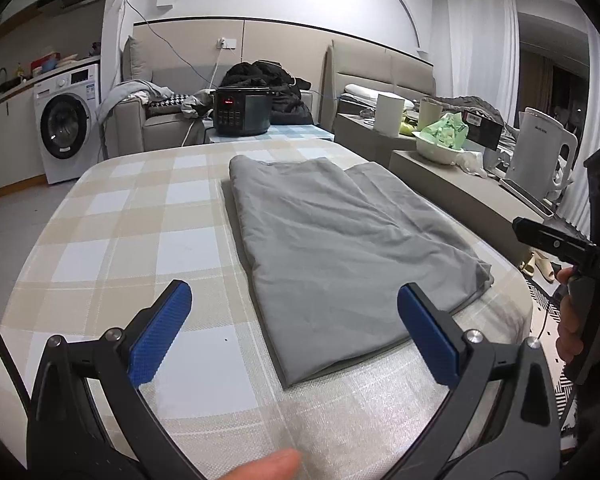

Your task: Fold small clothes

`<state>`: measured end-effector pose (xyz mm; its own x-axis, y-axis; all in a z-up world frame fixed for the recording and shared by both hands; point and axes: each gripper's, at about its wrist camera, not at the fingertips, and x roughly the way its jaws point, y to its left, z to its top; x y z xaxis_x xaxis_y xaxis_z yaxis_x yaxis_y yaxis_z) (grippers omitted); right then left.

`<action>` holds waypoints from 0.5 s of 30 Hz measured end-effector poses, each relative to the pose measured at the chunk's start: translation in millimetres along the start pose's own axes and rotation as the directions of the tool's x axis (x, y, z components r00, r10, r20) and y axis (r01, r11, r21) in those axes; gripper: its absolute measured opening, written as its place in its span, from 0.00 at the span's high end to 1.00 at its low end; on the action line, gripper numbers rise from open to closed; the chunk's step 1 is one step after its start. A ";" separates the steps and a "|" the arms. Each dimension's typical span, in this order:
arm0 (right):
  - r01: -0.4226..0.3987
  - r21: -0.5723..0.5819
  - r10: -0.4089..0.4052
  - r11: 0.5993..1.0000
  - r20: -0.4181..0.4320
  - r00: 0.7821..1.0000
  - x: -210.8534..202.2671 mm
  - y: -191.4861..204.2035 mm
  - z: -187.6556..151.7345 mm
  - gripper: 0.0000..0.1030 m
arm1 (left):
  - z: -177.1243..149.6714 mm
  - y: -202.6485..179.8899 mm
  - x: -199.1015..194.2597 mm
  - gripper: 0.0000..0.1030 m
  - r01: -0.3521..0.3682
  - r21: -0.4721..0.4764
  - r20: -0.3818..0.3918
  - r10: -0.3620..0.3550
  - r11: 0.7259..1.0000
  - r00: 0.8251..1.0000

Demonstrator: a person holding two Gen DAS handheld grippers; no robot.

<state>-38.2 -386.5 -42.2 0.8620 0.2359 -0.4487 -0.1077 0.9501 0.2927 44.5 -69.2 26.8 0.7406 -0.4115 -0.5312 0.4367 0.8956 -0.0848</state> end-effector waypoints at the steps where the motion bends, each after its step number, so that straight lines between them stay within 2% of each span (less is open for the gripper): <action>1: 0.001 0.002 -0.001 1.000 0.001 1.000 -0.6 -0.9 0.6 0.00 | 0.3 -0.6 0.2 0.01 -0.004 -0.004 -0.001 0.004 1.000 1.000; 6: 0.001 0.008 -0.001 1.000 0.005 1.000 -5.5 -3.2 1.4 0.00 | 0.3 -1.6 -1.3 0.01 -0.005 -0.025 0.013 0.006 1.000 1.000; 15: -0.009 0.000 0.009 1.000 0.001 1.000 -6.2 -0.3 1.1 0.00 | -0.3 -4.0 -5.3 0.01 -0.006 -0.007 0.023 0.007 1.000 1.000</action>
<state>-43.0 -388.4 -38.6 0.8615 0.2445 -0.4451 -0.1155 0.9478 0.2971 38.7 -70.5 29.7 0.7549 -0.4094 -0.5124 0.4283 0.8994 -0.0875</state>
